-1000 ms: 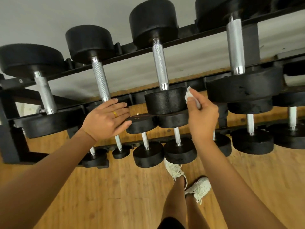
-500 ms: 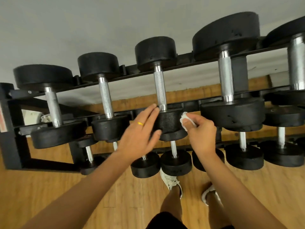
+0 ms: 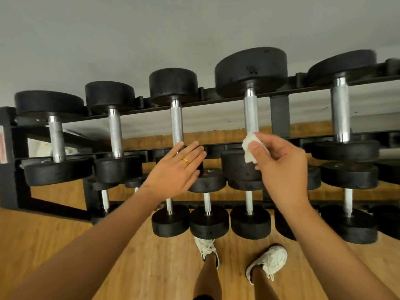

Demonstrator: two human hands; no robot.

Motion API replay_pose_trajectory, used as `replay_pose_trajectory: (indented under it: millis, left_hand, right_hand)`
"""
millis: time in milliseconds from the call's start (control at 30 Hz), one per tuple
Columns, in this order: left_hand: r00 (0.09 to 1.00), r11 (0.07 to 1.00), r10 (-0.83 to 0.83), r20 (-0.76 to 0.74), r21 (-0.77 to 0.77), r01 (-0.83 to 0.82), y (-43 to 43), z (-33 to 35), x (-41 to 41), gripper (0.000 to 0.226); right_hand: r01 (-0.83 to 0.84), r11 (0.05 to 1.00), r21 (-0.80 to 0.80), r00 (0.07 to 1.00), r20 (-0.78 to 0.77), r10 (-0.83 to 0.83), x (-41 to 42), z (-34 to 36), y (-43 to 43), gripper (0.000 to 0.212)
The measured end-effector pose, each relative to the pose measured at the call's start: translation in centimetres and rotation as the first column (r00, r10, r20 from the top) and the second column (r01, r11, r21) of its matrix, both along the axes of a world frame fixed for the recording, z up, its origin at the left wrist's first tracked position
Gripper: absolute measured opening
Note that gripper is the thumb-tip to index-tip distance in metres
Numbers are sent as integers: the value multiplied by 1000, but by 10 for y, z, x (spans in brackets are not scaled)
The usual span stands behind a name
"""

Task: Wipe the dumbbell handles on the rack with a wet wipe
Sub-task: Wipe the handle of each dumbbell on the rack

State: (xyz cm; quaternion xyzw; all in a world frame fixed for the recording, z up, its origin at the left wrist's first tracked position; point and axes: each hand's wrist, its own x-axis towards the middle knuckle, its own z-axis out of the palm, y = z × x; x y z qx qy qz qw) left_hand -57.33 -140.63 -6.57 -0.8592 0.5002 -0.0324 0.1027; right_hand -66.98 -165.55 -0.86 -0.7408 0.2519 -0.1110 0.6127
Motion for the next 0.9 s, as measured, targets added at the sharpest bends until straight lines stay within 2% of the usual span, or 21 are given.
replay_pose_trajectory:
  millis: [100,200,400,567,667,800,900]
  left_hand:
    - [981,970,-196,-6,143,195,-5,6,14,55]
    - [958,937,-287,-28,200,286,-11,4,20,54]
    - [946,944,-324,-12,54,325,-10,0,17,46]
    - [936,936,-351,10,-4,351,-6,-4,18,45]
    - [935,935,-353,27,-29,354,-6,-6,18,44]
    - [938,937,-346,28,-37,347,-6,-9,19,43]
    - [939,939,-343,18,-29,343,-5,-10,20,44]
  right_hand:
    - [-4,1000,-21,1000,24,5,14,1,-33,20]
    - [28,999,-23,998,62,-27,27,-1,-55,17]
    - [77,997,2,994,74,-77,60,-5,-78,18]
    - [150,988,-26,984,102,-146,100,-8,-90,12]
    - [224,974,-36,966,138,-217,121,-10,-101,18]
    - [313,948,-59,937,184,-298,133,-6,-119,16]
    - [312,949,-38,939,167,-302,144,-5,-125,18]
